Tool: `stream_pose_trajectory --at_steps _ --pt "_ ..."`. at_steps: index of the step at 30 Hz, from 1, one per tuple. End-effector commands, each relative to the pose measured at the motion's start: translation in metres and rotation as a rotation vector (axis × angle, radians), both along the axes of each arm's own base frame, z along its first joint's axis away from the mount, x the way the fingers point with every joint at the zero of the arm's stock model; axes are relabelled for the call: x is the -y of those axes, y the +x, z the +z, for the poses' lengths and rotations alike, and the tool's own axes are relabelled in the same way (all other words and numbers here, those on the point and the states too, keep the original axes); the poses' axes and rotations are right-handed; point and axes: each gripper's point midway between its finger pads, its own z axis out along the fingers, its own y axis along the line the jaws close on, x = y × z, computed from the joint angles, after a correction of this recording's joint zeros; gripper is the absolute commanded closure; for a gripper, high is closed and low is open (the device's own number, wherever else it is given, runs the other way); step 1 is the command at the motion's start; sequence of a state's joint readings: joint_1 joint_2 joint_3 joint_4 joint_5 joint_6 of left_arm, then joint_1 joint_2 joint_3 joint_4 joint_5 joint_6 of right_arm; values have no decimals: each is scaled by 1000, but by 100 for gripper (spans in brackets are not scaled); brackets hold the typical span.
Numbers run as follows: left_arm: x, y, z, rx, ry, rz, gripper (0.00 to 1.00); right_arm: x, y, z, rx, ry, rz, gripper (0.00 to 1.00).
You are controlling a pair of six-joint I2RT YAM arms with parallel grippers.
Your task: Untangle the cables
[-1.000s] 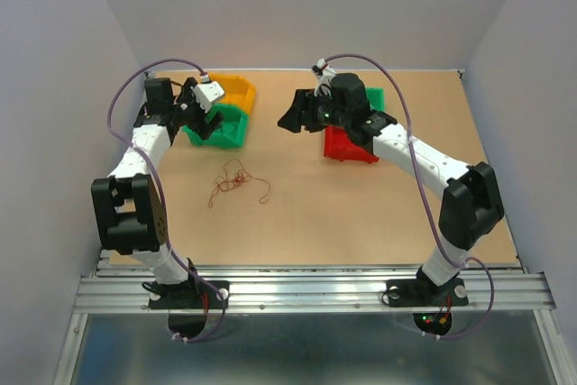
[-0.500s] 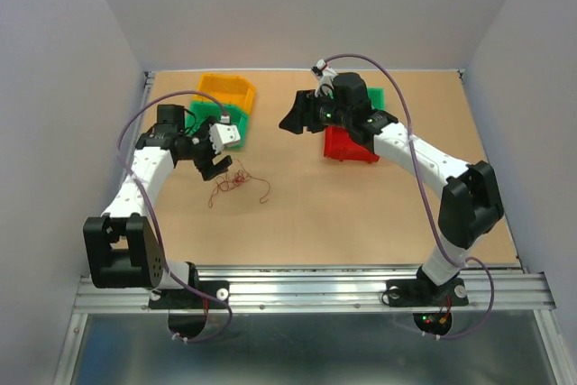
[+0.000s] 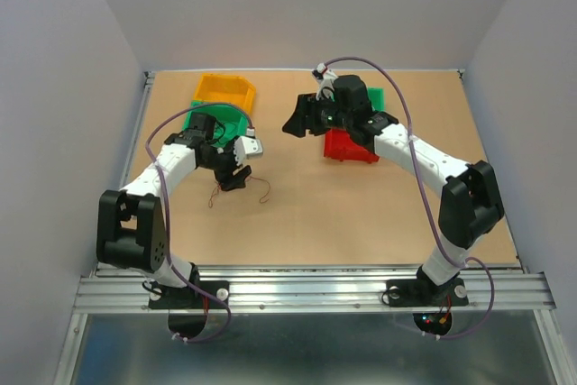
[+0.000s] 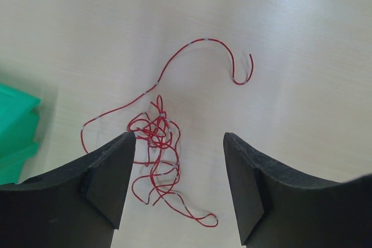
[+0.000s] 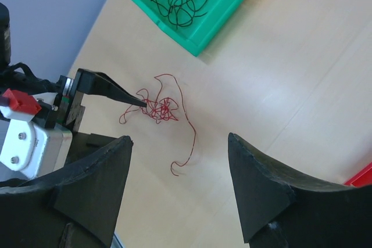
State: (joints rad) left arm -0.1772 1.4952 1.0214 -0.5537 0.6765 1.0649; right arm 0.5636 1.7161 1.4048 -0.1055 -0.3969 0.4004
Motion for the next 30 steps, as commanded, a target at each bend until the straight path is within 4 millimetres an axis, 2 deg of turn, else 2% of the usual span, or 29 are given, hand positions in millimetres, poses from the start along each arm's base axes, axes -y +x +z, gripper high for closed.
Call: stream_pose_trajectory --at_steps 1,2,3,5,8,9,11,12,15,18,19,22,23,24,25,26,28,30 --pt "1 -1 -11 -34 -10 62 28 6 -3 8 40 0 -3 28" --pt "0 1 -15 -39 -9 81 31 6 -3 7 41 -3 -3 28" --pt "1 10 -16 -11 -13 103 37 7 -2 5 41 -6 -3 28" --pt "-2 9 -33 -52 -3 139 43 8 -1 -2 44 -14 -13 28" --pt "-1 10 -50 -91 9 143 63 8 5 -13 71 -13 -28 28" --pt "-1 15 -49 -88 11 150 76 6 9 -12 96 7 -33 28" --pt "-5 20 -55 -105 32 177 86 3 11 -12 116 32 -33 28" --pt "-5 20 -57 -112 32 189 87 2 13 -11 132 45 -32 28" --pt "0 20 -57 -106 9 193 100 0 25 -5 217 127 -78 28" --pt "-1 26 -54 -85 24 205 100 -1 31 -6 269 178 -104 31" --pt "-1 31 -48 -66 16 224 100 -3 39 -14 263 199 -132 31" --pt "8 32 -34 -45 -38 214 100 -14 39 -27 240 250 -94 35" --pt "14 32 -23 -50 -83 227 100 -16 27 -55 185 255 -68 36" --pt "18 33 -17 -50 -106 235 100 -17 19 -65 169 289 -52 36" --pt "21 35 -11 -54 -130 252 100 -20 12 -48 215 396 -23 36" --pt "30 35 2 -68 -183 250 100 -21 -8 -82 154 390 32 36" --pt "44 34 18 -84 -272 245 100 -29 -31 -92 189 406 115 38" --pt "56 32 33 -139 -365 283 100 -30 -41 -110 197 355 112 38"
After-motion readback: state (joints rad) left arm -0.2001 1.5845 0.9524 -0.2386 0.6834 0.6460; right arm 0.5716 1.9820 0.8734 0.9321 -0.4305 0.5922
